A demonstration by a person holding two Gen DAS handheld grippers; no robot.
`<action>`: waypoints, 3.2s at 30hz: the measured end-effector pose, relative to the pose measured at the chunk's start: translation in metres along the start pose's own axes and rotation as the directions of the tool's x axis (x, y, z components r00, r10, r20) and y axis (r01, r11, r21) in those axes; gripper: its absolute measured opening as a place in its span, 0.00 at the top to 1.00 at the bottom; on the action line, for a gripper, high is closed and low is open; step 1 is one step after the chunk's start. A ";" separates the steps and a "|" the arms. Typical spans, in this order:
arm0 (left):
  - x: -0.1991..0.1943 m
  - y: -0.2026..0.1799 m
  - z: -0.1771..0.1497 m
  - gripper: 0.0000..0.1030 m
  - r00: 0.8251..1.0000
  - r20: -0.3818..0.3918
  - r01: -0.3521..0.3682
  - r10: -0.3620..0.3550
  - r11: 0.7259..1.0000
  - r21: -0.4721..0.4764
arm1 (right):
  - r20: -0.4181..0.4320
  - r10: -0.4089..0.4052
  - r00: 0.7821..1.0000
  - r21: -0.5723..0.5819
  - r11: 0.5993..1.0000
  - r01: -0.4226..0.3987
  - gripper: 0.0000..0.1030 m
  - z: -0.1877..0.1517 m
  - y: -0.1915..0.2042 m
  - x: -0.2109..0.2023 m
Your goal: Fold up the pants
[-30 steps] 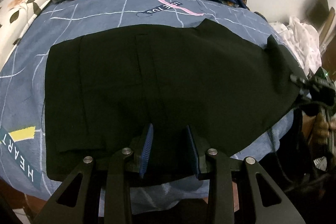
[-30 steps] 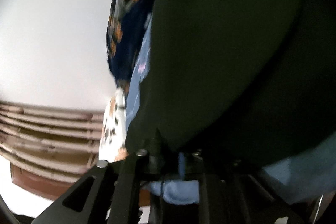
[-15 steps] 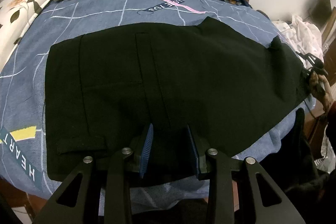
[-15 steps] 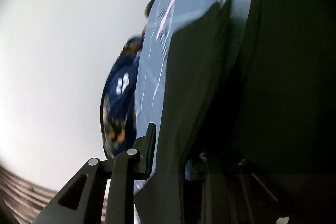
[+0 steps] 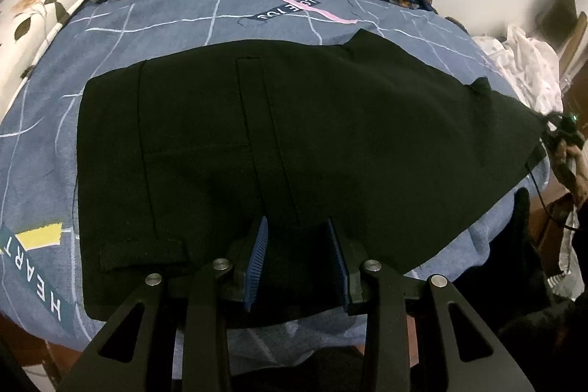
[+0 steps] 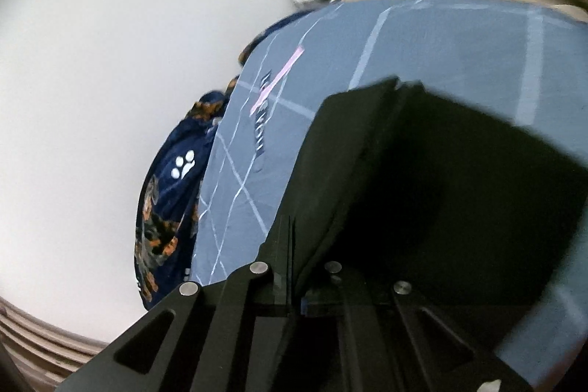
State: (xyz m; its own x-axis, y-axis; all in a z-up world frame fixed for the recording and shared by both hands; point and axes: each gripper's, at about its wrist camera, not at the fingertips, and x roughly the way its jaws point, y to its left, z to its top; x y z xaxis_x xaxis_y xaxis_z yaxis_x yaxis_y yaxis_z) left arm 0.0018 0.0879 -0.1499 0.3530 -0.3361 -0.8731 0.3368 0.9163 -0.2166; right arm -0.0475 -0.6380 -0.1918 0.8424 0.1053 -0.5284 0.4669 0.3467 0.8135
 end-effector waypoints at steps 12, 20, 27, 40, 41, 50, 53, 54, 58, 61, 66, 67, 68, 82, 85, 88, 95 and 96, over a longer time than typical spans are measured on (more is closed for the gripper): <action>0.000 0.001 -0.001 0.66 1.000 0.000 0.012 -0.012 1.000 0.027 | 0.027 -0.001 1.000 0.101 0.995 -0.001 0.97 -0.022 -0.072 -0.047; 0.000 -0.001 -0.002 0.66 1.000 0.006 0.012 -0.013 0.999 0.031 | 0.022 0.043 0.999 0.087 0.995 -0.045 0.96 -0.013 -0.074 -0.050; 0.000 -0.001 -0.004 0.66 1.000 0.015 0.017 -0.017 0.999 0.028 | -0.011 0.028 1.000 0.040 0.999 -0.028 0.95 0.002 -0.061 -0.043; -0.001 -0.002 -0.004 0.65 1.000 0.021 0.011 -0.012 1.000 0.024 | -0.037 0.020 0.999 0.027 0.999 -0.019 0.94 0.005 -0.067 -0.037; -0.001 -0.003 -0.004 0.65 1.000 0.022 0.010 -0.010 1.000 0.025 | -0.040 0.034 0.999 0.039 0.999 -0.032 0.94 0.004 -0.072 -0.038; 0.000 -0.006 -0.003 0.59 1.000 0.021 0.003 -0.004 0.999 0.035 | 0.053 0.040 0.998 0.081 0.996 -0.044 0.85 0.023 -0.094 -0.074; 0.001 -0.009 -0.003 0.51 1.000 0.022 0.007 -0.008 0.999 0.042 | 0.056 0.040 0.998 0.092 0.995 -0.045 0.84 0.026 -0.101 -0.084; 0.002 -0.012 -0.003 0.49 1.000 0.020 0.005 -0.006 0.999 0.054 | 0.071 0.041 0.997 0.109 0.993 -0.049 0.81 0.027 -0.105 -0.087; 0.007 -0.026 -0.005 0.33 1.000 0.016 -0.024 0.022 0.993 0.120 | 0.191 0.014 0.981 0.161 0.986 -0.046 0.76 0.025 -0.119 -0.115; 0.007 -0.027 -0.006 0.32 0.999 0.024 -0.024 0.021 0.992 0.120 | 0.203 0.015 0.979 0.066 0.997 -0.029 0.76 0.017 -0.098 -0.125; 0.005 -0.020 -0.004 0.32 0.999 0.035 0.011 -0.013 0.997 0.079 | 0.103 0.022 0.994 -0.175 0.985 -0.004 0.76 -0.003 -0.042 -0.106; 0.004 -0.021 -0.005 0.32 0.999 0.036 0.009 -0.012 0.997 0.079 | 0.085 0.000 0.996 -0.211 0.977 0.018 0.76 -0.006 -0.034 -0.099; 0.003 -0.022 -0.006 0.32 0.999 0.038 0.009 -0.012 0.997 0.080 | 0.062 -0.037 0.997 -0.257 0.965 0.052 0.75 -0.010 -0.024 -0.089; -0.018 -0.005 0.001 0.32 0.989 0.118 0.096 -0.088 0.993 -0.065 | -0.024 -0.227 0.974 -0.309 0.928 0.209 0.78 -0.023 -0.026 -0.046; -0.026 -0.003 0.004 0.32 0.986 0.151 0.079 -0.068 0.995 -0.067 | -0.012 -0.300 0.954 -0.345 0.897 0.277 0.76 -0.025 -0.014 -0.043; -0.035 0.000 0.005 0.32 0.983 0.180 0.056 -0.044 0.996 -0.065 | 0.078 -0.332 0.940 -0.381 0.861 0.336 0.72 -0.035 0.011 -0.052; -0.057 0.034 0.005 0.32 0.971 0.227 -0.042 0.073 0.989 -0.139 | 0.008 -0.123 0.992 -0.461 0.880 0.113 0.65 -0.085 0.071 -0.051; -0.059 0.042 0.004 0.32 0.970 0.228 -0.044 0.081 0.986 -0.161 | -0.064 -0.061 0.996 -0.470 0.882 0.024 0.65 -0.101 0.084 -0.043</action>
State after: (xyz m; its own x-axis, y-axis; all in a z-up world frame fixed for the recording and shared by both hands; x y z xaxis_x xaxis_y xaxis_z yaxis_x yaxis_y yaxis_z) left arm -0.0012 0.1449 -0.1054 0.5688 -0.3020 -0.7650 0.1764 0.9533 -0.2452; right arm -0.0715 -0.5197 -0.1256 0.7933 0.1438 -0.5916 0.3052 0.7468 0.5908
